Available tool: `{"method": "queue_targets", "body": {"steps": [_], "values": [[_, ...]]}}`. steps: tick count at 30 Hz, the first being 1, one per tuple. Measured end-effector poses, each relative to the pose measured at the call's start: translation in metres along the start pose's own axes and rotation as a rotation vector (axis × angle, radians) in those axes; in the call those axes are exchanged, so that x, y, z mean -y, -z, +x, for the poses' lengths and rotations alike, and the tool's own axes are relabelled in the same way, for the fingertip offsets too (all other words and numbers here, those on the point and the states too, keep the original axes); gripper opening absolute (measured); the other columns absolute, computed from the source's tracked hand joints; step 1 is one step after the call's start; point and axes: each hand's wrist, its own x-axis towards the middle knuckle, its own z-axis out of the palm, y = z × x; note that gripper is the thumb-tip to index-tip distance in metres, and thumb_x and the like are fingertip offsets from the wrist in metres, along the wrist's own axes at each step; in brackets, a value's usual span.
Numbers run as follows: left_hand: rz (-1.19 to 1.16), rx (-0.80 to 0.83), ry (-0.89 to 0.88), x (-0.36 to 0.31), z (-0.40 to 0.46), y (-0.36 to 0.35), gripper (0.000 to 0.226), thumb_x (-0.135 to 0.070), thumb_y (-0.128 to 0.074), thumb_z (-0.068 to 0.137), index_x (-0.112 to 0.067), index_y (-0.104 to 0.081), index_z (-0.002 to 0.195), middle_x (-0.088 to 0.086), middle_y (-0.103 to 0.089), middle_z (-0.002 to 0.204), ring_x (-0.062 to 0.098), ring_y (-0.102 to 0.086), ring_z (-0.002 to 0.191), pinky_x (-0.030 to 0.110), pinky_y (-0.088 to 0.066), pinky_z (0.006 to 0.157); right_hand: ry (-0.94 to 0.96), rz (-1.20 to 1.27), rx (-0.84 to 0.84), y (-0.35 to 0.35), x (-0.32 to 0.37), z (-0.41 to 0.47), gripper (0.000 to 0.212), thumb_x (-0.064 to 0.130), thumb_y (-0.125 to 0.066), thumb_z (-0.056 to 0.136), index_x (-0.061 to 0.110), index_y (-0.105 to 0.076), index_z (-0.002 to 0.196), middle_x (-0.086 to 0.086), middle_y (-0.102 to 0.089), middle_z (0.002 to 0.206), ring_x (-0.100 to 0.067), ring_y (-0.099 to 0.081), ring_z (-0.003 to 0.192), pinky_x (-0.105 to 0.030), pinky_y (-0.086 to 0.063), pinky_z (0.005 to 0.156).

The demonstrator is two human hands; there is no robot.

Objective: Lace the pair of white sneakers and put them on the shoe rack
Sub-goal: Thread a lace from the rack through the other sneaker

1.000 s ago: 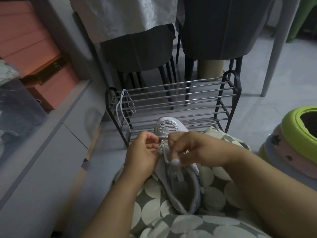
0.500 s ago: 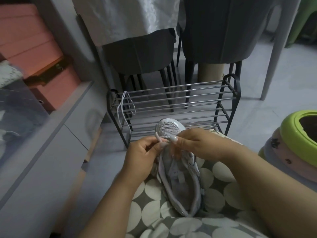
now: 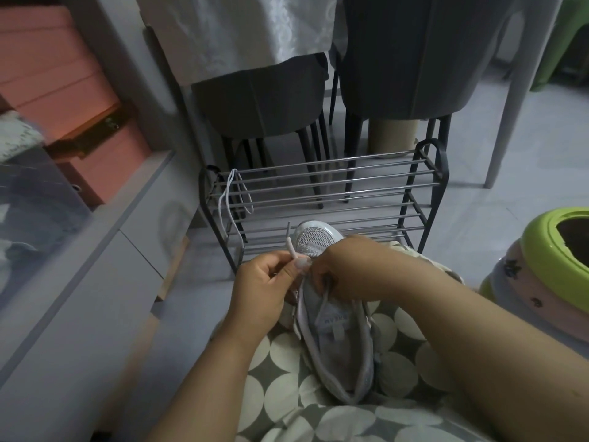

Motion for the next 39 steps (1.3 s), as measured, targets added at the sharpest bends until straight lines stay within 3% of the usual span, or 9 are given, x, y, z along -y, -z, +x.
{"method": "queue_targets", "body": {"steps": [3, 8, 10, 15, 18, 29, 32, 36, 39], "values": [[-0.101, 0.001, 0.044, -0.001, 0.001, 0.000, 0.016, -0.033, -0.066, 0.075, -0.022, -0.075, 0.082, 0.002, -0.075, 0.076, 0.010, -0.066, 0.065, 0.031, -0.053, 0.065, 0.025, 0.139, 0.000, -0.004, -0.009, -0.003, 0.020, 0.015, -0.062, 0.081, 0.035, -0.063, 0.082, 0.012, -0.060, 0.077, -0.008, -0.055, 0.072, -0.018, -0.042, 0.060], [-0.132, -0.007, 0.026, -0.006, 0.005, -0.001, 0.013, -0.031, -0.067, 0.078, -0.023, -0.076, 0.083, 0.005, -0.072, 0.074, 0.012, -0.063, 0.063, 0.026, -0.054, 0.062, -0.165, 1.060, -0.217, -0.006, -0.030, -0.013, 0.010, 0.011, -0.072, 0.078, 0.019, -0.067, 0.073, 0.001, -0.064, 0.070, -0.015, -0.058, 0.070, -0.032, -0.051, 0.071], [-0.128, 0.001, 0.005, -0.010, 0.008, -0.003, 0.013, -0.027, -0.068, 0.080, -0.019, -0.074, 0.088, 0.004, -0.071, 0.071, 0.013, -0.063, 0.065, 0.027, -0.054, 0.064, -0.213, 1.189, -0.271, -0.009, -0.030, -0.011, 0.007, 0.011, -0.072, 0.077, 0.014, -0.067, 0.073, -0.001, -0.065, 0.070, -0.016, -0.060, 0.071, -0.030, -0.051, 0.073], [-0.094, 0.007, -0.018, -0.021, 0.016, -0.007, 0.009, -0.011, -0.067, 0.085, -0.016, -0.072, 0.090, 0.000, -0.072, 0.068, 0.009, -0.064, 0.062, 0.022, -0.055, 0.061, -0.224, 1.236, -0.348, -0.014, -0.016, -0.004, 0.009, 0.012, -0.071, 0.080, 0.004, -0.067, 0.078, -0.002, -0.064, 0.066, -0.012, -0.056, 0.061, -0.022, -0.047, 0.060], [-0.056, 0.009, -0.033, -0.023, 0.019, -0.005, 0.010, -0.015, -0.069, 0.084, -0.020, -0.073, 0.091, 0.001, -0.074, 0.074, 0.011, -0.066, 0.065, 0.026, -0.057, 0.064, -0.225, 1.158, -0.346, -0.015, -0.015, 0.000, 0.006, 0.013, -0.071, 0.081, 0.011, -0.068, 0.076, -0.002, -0.064, 0.067, -0.013, -0.056, 0.063, -0.028, -0.048, 0.063], [0.046, 0.033, -0.042, -0.032, 0.027, -0.005, 0.020, -0.025, -0.070, 0.084, -0.013, -0.070, 0.101, 0.003, -0.074, 0.078, 0.017, -0.070, 0.069, 0.028, -0.054, 0.062, -0.165, 0.868, -0.455, -0.015, -0.013, 0.005, 0.010, 0.020, -0.072, 0.081, 0.021, -0.066, 0.073, 0.007, -0.061, 0.064, 0.001, -0.051, 0.053, -0.018, -0.046, 0.055], [0.086, 0.046, -0.115, -0.047, 0.032, -0.006, 0.008, -0.019, -0.069, 0.086, -0.014, -0.070, 0.093, -0.001, -0.070, 0.073, 0.004, -0.066, 0.063, 0.019, -0.052, 0.058, -0.074, 0.925, -0.474, -0.010, -0.014, 0.006, 0.010, 0.021, -0.073, 0.078, 0.029, -0.067, 0.075, 0.006, -0.061, 0.070, 0.000, -0.054, 0.059, -0.016, -0.046, 0.058], [0.044, -0.022, -0.197, -0.069, 0.039, -0.007, 0.003, -0.016, -0.068, 0.087, -0.018, -0.068, 0.084, -0.006, -0.066, 0.062, 0.004, -0.059, 0.053, 0.020, -0.052, 0.057, 0.005, 0.886, -0.460, -0.004, -0.018, 0.008, 0.010, 0.025, -0.071, 0.079, 0.018, -0.073, 0.086, -0.014, -0.062, 0.086, -0.025, -0.061, 0.074, -0.039, -0.052, 0.071], [-0.024, -0.069, -0.235, -0.088, 0.044, -0.003, 0.005, -0.017, -0.066, 0.087, -0.018, -0.068, 0.083, -0.006, -0.065, 0.060, 0.005, -0.059, 0.053, 0.020, -0.051, 0.056, 0.073, 0.942, -0.418, 0.008, -0.013, 0.009, 0.013, 0.031, -0.066, 0.079, 0.020, -0.069, 0.086, -0.008, -0.055, 0.080, -0.016, -0.057, 0.059, -0.036, -0.056, 0.059]]}}
